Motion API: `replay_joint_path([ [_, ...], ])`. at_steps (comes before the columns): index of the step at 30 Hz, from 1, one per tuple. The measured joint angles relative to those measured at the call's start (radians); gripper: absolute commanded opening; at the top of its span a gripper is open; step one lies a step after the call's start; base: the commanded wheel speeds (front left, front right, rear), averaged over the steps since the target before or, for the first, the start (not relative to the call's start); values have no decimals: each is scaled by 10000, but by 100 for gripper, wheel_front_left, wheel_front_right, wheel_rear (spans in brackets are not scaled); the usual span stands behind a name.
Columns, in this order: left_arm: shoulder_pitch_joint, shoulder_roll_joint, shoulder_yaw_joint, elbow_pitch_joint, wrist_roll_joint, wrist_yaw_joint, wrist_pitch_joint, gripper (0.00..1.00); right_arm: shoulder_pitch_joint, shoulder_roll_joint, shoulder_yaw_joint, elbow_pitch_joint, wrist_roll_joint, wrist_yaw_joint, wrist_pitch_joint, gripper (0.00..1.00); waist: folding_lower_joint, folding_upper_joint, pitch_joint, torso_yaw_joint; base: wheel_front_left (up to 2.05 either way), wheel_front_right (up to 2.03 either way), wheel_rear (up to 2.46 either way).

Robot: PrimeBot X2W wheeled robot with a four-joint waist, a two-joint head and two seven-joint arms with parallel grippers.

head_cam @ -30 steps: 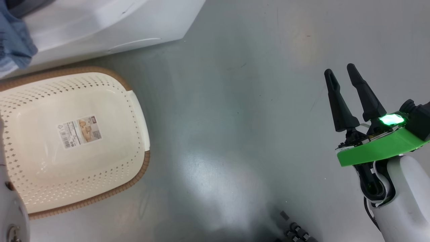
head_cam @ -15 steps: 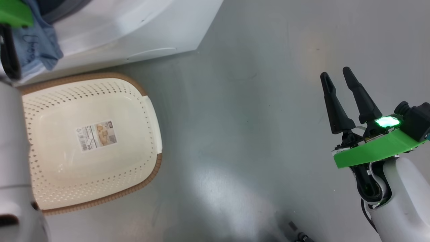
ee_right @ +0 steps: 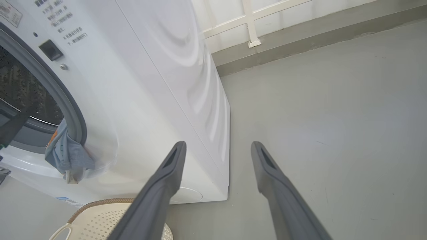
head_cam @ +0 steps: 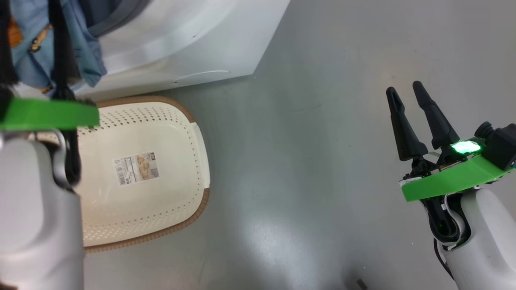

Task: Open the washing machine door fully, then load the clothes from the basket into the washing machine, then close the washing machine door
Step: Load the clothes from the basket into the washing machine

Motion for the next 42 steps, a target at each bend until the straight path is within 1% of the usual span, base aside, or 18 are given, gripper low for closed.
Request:
replay_joint_path([
  [3, 814, -151, 21, -685, -58, -4, 0, 100, 12, -61, -71, -8, 0, 0, 2, 100, -1, 0, -76, 98, 0, 0, 0],
  [10, 2532, -453, 163, -1808, -339, -13, 0, 100, 103, -194, -301, -211, 0, 0, 0, 100, -1, 0, -58, 262, 0, 0, 0],
  [16, 3385, -558, 313, -2464, -481, 84, 0, 100, 196, -265, -376, -518, -2, 0, 0, 100, 0, 0, 77, 341, 0, 0, 0],
  [22, 4201, -652, 387, -2809, -813, 196, 0, 100, 225, -267, -433, -616, -13, 0, 0, 100, 0, 0, 69, 328, 0, 0, 0],
  [29, 4555, -658, 127, -2851, -1043, 474, 0, 100, 245, -263, -460, -675, -38, 0, 0, 100, 0, 0, 126, 330, 0, 0, 0],
  [37, 4557, -658, 40, -2773, -1108, 539, 0, 100, 245, -261, -454, -677, -88, 0, 0, 100, 0, 0, 173, 318, 0, 0, 0],
  [42, 4362, -658, 86, -2318, -1110, 523, 0, 100, 244, -251, -445, -671, -88, 0, 0, 100, 0, 0, 188, 311, 0, 0, 0],
])
